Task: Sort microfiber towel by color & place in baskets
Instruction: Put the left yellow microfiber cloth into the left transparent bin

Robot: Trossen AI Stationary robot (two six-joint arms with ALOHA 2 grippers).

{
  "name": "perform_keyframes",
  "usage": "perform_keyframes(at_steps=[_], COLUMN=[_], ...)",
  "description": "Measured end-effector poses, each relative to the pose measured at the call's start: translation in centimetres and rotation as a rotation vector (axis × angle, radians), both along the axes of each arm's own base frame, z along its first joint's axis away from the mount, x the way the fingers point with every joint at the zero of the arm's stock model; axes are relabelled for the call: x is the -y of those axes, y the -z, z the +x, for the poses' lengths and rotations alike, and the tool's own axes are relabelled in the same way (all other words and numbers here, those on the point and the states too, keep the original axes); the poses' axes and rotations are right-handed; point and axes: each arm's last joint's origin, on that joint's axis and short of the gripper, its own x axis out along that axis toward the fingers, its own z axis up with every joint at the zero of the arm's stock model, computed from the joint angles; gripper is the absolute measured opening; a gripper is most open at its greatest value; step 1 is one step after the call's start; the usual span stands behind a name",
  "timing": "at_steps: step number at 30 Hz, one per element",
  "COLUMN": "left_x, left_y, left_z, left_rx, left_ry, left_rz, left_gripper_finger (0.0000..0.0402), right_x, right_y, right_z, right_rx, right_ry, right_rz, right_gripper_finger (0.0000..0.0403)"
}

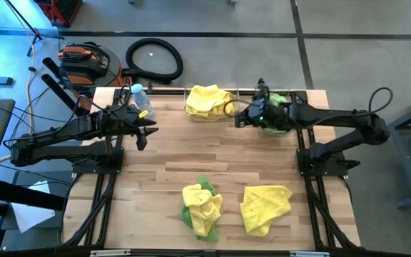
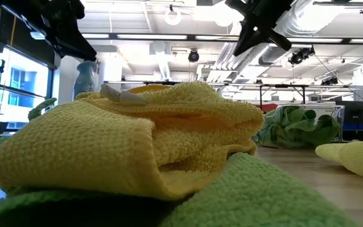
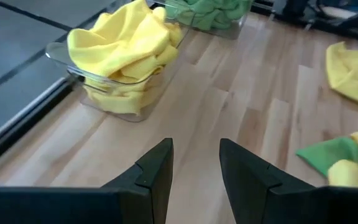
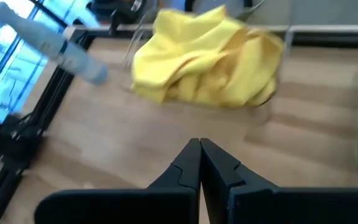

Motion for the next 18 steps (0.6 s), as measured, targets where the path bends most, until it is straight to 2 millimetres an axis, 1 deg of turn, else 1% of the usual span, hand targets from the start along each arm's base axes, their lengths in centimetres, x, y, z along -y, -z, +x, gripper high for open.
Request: perform_keyframes(at_steps=[5,8,12,15,18], left_x=[0.2,0.6,1.3,1.8,2.1], left_y=[-0.2,-0.4,-0.6,-0.8,-0.9], left_z=[0.1,0.0,-0.2,-0.5,-0.6], left_rx=[0.051,0.082,0.099,0.118,0.129], left_ry=[0.014,0.055,0.101,0.135,0.154], left_rz=[-0.085,-0.096,-0.102,-0.099,-0.096], left_gripper_finger=[0.0114,0.0105,0.0089,0.008,0.0077], right_x=[-2.9,-4.6,-7.3,-9.6,-12.1], right_y=[0.3,0.2,0.2,0.9,2.4], right_z=[2.3,3.6,5.5,7.0,8.4], right_rx=[-0.014,-0.056,-0.156,-0.288,-0.396], right_ry=[-0.075,-0.118,-0.198,-0.309,-0.451], right_rz=[0.039,0.057,0.051,0.011,0.009], right_gripper_finger=[0.0,0.0,0.0,0.0,0.0])
